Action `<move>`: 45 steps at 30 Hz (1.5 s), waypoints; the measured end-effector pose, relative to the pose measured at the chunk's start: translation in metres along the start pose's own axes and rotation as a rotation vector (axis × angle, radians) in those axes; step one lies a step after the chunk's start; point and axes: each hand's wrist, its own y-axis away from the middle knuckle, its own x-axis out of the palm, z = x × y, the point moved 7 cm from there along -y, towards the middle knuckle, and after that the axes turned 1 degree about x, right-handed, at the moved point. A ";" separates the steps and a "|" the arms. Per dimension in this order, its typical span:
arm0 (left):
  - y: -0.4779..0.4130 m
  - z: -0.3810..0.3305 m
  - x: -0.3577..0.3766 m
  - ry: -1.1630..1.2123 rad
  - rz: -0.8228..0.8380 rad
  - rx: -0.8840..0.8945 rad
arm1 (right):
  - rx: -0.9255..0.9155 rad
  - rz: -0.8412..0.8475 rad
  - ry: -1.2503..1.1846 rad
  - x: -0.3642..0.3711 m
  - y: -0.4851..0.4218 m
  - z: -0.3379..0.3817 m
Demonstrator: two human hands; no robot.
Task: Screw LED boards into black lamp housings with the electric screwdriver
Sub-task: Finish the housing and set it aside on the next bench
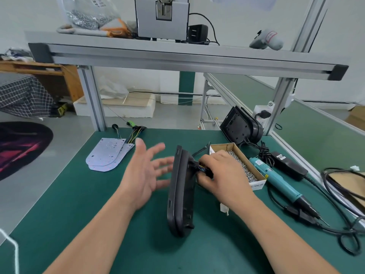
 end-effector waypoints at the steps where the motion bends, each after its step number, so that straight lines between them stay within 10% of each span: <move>1: 0.001 -0.012 0.000 0.002 0.047 0.107 | -0.019 -0.005 0.020 0.002 -0.002 0.001; 6: 0.018 -0.028 0.024 -0.387 0.227 0.416 | -0.085 0.043 0.051 0.014 -0.008 0.015; 15: -0.006 0.013 -0.011 -0.517 -0.148 0.265 | 0.109 0.320 -0.540 0.019 0.003 -0.022; 24: -0.004 0.022 0.004 -1.103 -0.084 0.334 | -0.033 0.223 -0.120 0.023 -0.005 -0.004; 45: 0.012 0.029 0.041 -0.969 0.152 0.447 | 0.050 0.345 -0.332 0.029 -0.006 -0.013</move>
